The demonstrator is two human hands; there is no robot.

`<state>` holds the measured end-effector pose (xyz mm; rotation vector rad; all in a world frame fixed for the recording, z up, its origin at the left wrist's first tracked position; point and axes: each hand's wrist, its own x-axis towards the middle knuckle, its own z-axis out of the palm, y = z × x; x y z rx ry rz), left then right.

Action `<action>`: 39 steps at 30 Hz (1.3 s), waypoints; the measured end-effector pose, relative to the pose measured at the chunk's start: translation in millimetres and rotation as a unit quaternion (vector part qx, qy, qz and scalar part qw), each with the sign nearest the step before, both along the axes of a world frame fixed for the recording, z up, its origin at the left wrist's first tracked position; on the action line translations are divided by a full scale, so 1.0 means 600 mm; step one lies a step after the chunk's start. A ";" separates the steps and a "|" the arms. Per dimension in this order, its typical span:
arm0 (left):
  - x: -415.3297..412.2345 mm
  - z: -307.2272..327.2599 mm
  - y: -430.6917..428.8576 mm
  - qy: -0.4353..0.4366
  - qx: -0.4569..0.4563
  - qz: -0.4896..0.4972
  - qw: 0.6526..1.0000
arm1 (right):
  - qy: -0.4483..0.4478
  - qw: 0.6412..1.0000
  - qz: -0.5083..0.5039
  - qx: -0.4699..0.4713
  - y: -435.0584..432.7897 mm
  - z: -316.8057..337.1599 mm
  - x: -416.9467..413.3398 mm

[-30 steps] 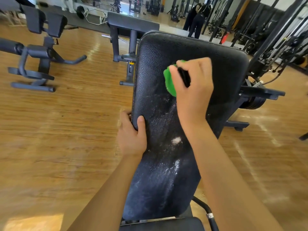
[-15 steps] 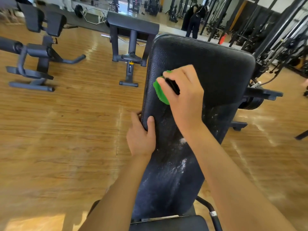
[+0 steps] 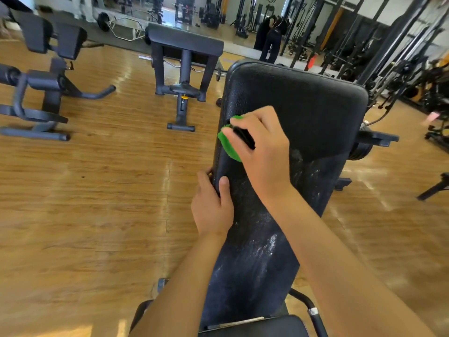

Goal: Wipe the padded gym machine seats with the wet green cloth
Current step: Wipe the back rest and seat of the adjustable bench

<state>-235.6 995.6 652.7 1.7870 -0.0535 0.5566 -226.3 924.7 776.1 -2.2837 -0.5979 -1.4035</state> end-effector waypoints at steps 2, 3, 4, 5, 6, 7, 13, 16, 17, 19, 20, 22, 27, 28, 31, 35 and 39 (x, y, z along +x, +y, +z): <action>0.000 0.001 -0.001 -0.003 -0.003 -0.001 1.000 | -0.016 1.000 -0.013 0.010 0.006 0.017 0.009; 0.001 0.000 -0.001 -0.003 -0.002 -0.001 1.000 | -0.029 0.999 -0.017 0.019 0.009 0.029 0.017; 0.002 -0.001 -0.001 -0.004 -0.001 -0.002 1.000 | -0.041 0.998 -0.022 0.029 0.012 0.043 0.025; 0.003 -0.003 -0.001 -0.004 -0.001 -0.006 1.000 | -0.051 0.998 -0.029 0.036 0.015 0.055 0.032; 0.004 -0.005 -0.001 -0.005 -0.003 -0.009 1.000 | -0.057 0.997 -0.035 0.040 0.016 0.063 0.038; 0.005 -0.007 -0.001 -0.004 -0.004 -0.010 1.000 | -0.059 0.997 -0.039 0.043 0.017 0.066 0.041; -0.003 -0.001 0.003 -0.014 0.001 -0.013 1.000 | -0.003 0.999 -0.024 0.029 0.020 -0.021 -0.001; -0.005 0.001 0.006 -0.019 -0.010 -0.017 1.000 | 0.026 0.998 -0.021 0.051 0.021 -0.064 -0.024; -0.004 0.001 0.005 -0.015 -0.015 -0.019 1.000 | 0.034 0.997 -0.024 0.060 0.023 -0.075 -0.031; -0.002 -0.003 0.004 -0.003 -0.027 -0.025 0.999 | 0.054 0.996 -0.029 0.070 0.025 -0.095 -0.044; -0.001 -0.005 0.004 0.005 -0.033 -0.029 0.999 | 0.062 0.995 -0.030 0.073 0.025 -0.105 -0.050; 0.000 -0.007 0.006 0.013 -0.043 -0.035 0.998 | 0.072 0.994 -0.032 0.080 0.023 -0.121 -0.062; 0.001 -0.012 0.007 0.002 -0.035 -0.039 0.999 | 0.094 0.991 -0.054 0.076 0.018 -0.127 -0.082; 0.001 -0.013 0.007 0.002 -0.033 -0.039 0.999 | 0.099 0.991 -0.058 0.075 0.018 -0.128 -0.084; 0.001 -0.014 0.006 -0.001 -0.023 -0.032 0.999 | 0.103 0.990 -0.054 0.081 0.011 -0.125 -0.086; 0.001 -0.016 0.006 -0.009 -0.019 -0.020 1.000 | 0.063 0.992 -0.073 0.081 -0.017 -0.084 -0.067; 0.000 -0.015 0.007 -0.004 -0.029 -0.030 0.999 | 0.005 0.984 -0.117 0.135 -0.046 -0.012 -0.036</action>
